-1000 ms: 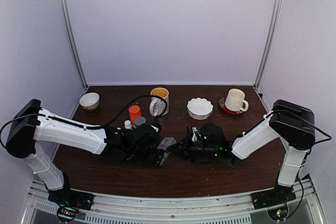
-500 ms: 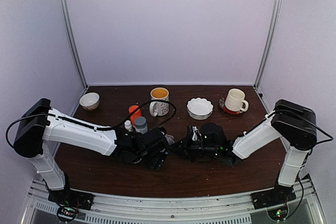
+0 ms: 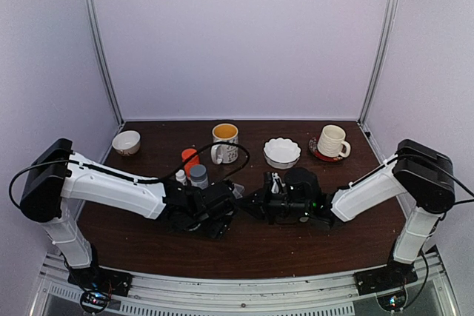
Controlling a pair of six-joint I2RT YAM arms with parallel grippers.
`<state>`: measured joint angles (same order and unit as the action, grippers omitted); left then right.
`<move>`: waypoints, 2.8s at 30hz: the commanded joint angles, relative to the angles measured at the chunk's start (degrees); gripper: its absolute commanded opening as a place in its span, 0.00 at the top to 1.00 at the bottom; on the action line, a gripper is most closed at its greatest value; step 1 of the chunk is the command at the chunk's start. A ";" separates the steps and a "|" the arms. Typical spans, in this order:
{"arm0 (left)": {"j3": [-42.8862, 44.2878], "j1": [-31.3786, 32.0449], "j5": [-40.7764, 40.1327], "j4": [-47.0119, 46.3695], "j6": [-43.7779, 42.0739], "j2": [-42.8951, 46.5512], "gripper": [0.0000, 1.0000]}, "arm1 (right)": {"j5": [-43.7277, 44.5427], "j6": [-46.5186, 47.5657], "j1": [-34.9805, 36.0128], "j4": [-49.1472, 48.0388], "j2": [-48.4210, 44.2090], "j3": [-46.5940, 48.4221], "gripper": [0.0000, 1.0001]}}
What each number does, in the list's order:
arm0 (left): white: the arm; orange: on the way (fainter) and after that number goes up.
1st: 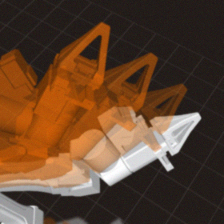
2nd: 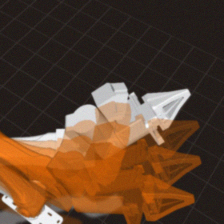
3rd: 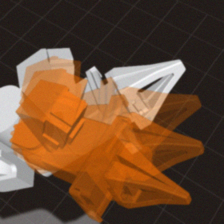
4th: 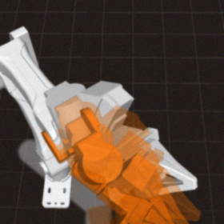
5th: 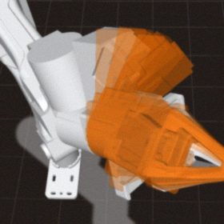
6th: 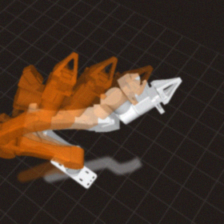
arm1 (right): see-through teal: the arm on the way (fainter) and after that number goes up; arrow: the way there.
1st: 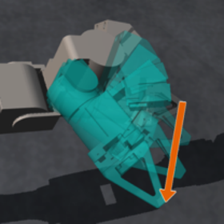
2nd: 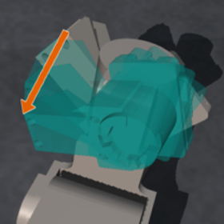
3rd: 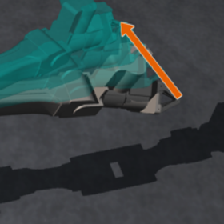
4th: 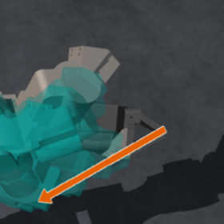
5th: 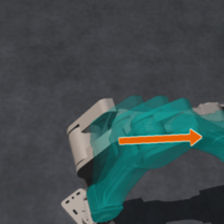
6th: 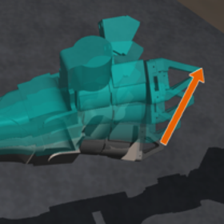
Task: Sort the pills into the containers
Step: Open the pill container at the center of the board.
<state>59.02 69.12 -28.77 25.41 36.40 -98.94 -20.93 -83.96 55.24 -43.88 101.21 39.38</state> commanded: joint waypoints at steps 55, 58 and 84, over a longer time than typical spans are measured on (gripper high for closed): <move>13.26 3.20 -8.26 14.10 -0.02 -4.25 0.74 | 1.96 2.20 -0.22 9.29 -3.74 3.83 0.99; 13.49 3.19 -8.64 14.69 0.07 -4.25 0.77 | 1.99 2.38 -0.22 9.01 -3.81 3.74 0.93; 6.90 2.41 2.32 5.75 -4.25 1.20 0.43 | 7.26 5.96 -2.42 8.06 -10.48 -9.75 0.43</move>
<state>67.66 72.47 -30.92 35.68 35.66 -100.22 -15.90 -78.28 52.99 -34.48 92.03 32.08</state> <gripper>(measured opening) 0.521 0.534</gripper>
